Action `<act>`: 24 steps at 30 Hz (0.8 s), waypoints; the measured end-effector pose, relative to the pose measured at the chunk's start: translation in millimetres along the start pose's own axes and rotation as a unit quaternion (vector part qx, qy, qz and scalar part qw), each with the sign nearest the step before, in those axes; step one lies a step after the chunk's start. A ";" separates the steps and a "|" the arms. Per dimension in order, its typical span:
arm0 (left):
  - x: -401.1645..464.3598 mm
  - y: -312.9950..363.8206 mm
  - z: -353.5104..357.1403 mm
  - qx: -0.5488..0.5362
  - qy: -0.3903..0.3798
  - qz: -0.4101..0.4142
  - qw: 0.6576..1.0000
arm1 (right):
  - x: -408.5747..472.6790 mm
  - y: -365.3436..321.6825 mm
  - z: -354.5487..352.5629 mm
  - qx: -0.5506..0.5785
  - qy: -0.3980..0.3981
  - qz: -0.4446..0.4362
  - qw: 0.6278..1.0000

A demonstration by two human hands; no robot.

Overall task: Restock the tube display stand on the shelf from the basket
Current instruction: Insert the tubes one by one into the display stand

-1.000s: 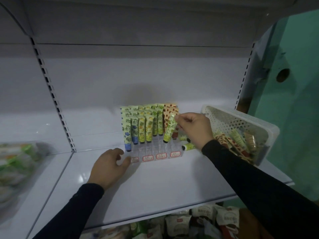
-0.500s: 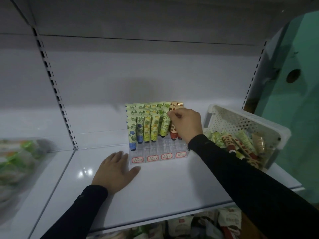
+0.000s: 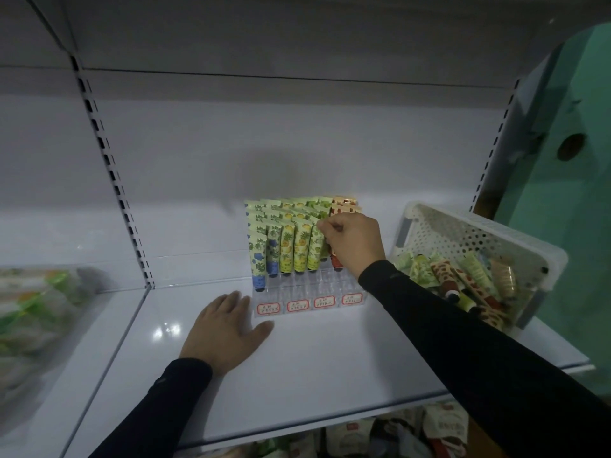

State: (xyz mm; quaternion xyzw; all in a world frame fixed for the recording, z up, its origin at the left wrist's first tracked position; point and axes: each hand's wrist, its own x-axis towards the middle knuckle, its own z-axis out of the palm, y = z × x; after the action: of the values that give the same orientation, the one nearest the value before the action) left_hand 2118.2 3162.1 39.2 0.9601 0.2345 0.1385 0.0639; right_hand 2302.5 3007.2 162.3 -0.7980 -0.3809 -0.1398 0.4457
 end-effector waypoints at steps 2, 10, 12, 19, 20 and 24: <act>0.5 -1.6 1.9 0.003 -0.004 -0.003 1.000 | 0.4 0.5 1.0 0.003 0.002 -0.003 1.000; 3.2 -3.9 5.7 0.000 0.007 -0.007 1.000 | 3.4 1.7 2.6 -0.015 0.002 -0.008 1.000; 2.4 -2.7 4.5 -0.005 0.014 -0.001 1.000 | 4.4 1.6 3.3 -0.020 0.002 -0.012 1.000; 1.1 0.6 0.2 -0.002 0.013 0.007 1.000 | 7.8 -1.9 6.2 -0.032 -0.007 -0.012 0.999; 1.2 0.5 0.1 -0.002 0.012 0.007 1.000 | 8.0 -2.2 6.7 -0.034 -0.006 -0.013 0.999; 1.4 0.0 0.5 -0.002 0.011 0.005 1.000 | 6.7 -1.7 8.5 -0.032 -0.003 -0.012 0.999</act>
State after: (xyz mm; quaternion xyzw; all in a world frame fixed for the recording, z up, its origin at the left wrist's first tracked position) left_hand 2119.5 3162.7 39.1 0.9595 0.2304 0.1495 0.0625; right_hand 2304.7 3017.9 162.4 -0.8074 -0.3873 -0.1554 0.4170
